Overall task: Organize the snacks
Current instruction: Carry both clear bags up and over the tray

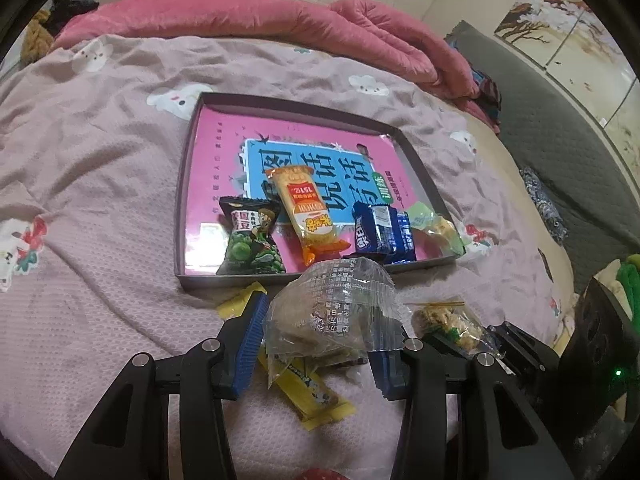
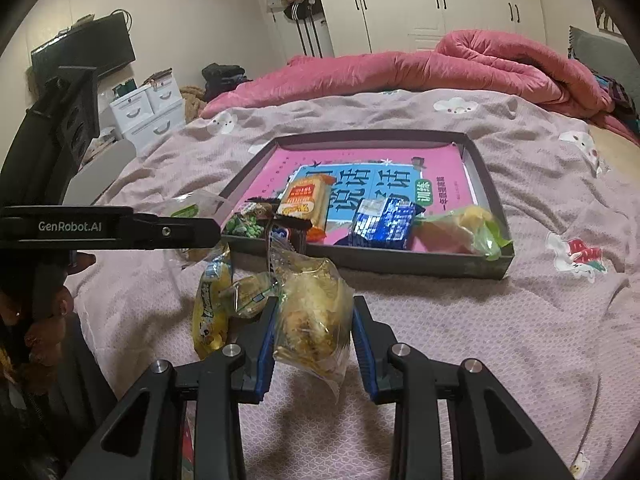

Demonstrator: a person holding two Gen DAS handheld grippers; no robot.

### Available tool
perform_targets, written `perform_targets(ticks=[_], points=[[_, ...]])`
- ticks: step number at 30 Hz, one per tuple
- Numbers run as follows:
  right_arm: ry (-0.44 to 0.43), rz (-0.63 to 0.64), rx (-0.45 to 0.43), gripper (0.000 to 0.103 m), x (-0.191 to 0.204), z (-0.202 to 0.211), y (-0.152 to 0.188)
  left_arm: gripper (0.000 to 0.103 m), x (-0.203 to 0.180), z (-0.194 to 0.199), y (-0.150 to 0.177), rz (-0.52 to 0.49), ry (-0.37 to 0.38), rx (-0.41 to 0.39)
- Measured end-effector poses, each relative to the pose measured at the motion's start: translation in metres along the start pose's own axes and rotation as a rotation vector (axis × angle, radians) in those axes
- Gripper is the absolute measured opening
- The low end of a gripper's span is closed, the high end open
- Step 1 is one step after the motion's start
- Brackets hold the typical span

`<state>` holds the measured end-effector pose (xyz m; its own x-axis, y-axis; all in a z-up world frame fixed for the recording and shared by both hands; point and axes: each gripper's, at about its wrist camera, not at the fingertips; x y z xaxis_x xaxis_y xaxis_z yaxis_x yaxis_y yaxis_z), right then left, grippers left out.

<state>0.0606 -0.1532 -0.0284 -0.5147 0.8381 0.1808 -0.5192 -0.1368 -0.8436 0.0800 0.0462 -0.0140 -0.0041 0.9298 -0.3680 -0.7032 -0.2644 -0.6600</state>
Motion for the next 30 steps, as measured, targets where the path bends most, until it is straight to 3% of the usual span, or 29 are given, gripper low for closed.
perform_targets(ticks=[30], points=[[0.059,-0.032,-0.142,0.035,-0.024,0.029,-0.031,0.048,-0.001,0.036,-0.028,0.025,-0.053,-0.109]])
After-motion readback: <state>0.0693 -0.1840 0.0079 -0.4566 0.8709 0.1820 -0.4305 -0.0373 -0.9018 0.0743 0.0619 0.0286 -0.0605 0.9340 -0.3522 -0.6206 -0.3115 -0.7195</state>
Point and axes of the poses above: each gripper's, at about its wrist camera, not at the fingertips, and z roughly against the way its jaws point, x to its left, y to its underside, and after that the axes turned 12 degrees about -x, right-handed
